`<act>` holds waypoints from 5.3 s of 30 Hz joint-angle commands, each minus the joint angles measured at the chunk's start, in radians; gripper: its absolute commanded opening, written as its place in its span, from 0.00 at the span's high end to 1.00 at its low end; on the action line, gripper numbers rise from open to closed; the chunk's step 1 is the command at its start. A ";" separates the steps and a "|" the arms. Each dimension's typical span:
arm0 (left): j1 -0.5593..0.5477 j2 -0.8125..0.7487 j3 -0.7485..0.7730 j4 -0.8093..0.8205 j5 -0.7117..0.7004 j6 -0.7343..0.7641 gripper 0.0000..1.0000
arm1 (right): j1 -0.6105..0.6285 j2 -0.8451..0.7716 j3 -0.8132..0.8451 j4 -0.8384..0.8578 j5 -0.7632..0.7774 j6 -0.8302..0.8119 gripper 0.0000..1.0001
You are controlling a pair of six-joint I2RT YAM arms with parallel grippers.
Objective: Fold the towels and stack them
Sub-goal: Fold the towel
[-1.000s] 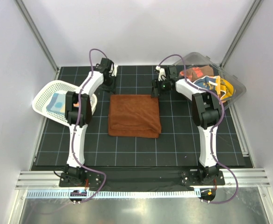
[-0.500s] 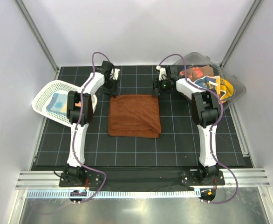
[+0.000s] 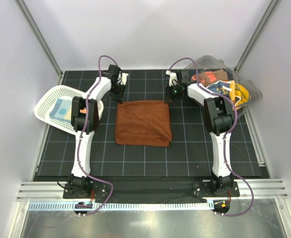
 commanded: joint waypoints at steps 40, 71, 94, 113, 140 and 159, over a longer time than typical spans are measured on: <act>-0.016 -0.824 -0.354 -0.047 0.417 -0.283 1.00 | 0.025 -1.217 -0.535 0.022 0.138 0.226 0.99; 0.003 -0.165 -0.034 0.135 0.040 -0.385 1.00 | 0.053 -0.443 -0.436 0.511 0.242 0.224 0.99; -0.033 -0.496 -0.323 0.120 -0.091 -0.481 0.37 | 0.117 -0.562 -0.298 -0.061 0.468 0.384 0.52; -0.231 -0.825 -1.161 0.393 -0.040 -0.716 0.52 | 0.211 -0.729 -0.891 0.055 0.456 0.590 0.62; -0.231 -0.745 -1.017 0.358 -0.135 -0.777 0.58 | 0.234 -0.740 -0.775 0.039 0.509 0.670 0.66; -0.231 -0.733 -1.041 0.348 -0.160 -0.757 0.65 | 0.236 -0.641 -0.801 0.086 0.506 0.675 0.66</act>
